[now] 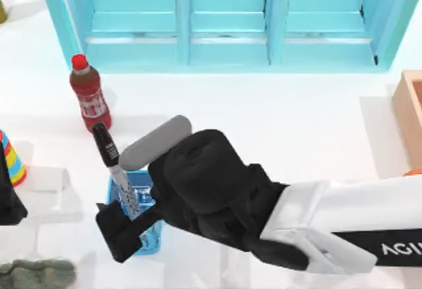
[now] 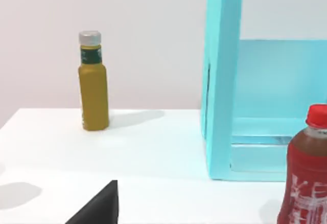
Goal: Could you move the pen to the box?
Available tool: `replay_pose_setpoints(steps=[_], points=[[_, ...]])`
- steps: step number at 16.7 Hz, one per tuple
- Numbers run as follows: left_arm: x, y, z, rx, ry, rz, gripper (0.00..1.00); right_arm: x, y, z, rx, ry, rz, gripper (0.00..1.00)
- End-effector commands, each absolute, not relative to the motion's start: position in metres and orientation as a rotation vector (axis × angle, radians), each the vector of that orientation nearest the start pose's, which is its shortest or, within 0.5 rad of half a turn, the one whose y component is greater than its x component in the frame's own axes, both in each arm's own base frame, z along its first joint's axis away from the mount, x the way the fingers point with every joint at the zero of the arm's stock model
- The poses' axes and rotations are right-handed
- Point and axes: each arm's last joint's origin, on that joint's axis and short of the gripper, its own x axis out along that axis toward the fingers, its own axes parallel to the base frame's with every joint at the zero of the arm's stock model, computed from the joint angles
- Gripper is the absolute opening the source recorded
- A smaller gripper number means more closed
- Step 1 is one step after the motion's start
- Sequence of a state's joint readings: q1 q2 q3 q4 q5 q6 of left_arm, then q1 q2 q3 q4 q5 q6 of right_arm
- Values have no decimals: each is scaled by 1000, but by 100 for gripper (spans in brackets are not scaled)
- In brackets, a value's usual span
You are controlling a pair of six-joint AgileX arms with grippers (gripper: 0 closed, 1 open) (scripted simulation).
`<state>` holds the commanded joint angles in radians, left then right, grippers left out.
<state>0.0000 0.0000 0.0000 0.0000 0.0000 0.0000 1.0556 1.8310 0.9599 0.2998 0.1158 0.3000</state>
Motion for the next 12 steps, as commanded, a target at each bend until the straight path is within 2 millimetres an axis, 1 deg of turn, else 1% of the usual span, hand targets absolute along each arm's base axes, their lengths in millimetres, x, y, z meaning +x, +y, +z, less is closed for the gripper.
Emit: replay_pose_setpoints(steps=[2,4,6,10,12], points=[[106,-1,160,0,0,0,100,201,347,135,-72,626,838,100],[106,-1,160,0,0,0,100,211,360,122,-71,626,838,100],[106,-1,160,0,0,0,100,217,366,116,-68,621,840,100],[106,-1,160,0,0,0,100,218,367,116,-67,620,840,100],[106,-1,160,0,0,0,100,218,367,116,-67,620,840,85]])
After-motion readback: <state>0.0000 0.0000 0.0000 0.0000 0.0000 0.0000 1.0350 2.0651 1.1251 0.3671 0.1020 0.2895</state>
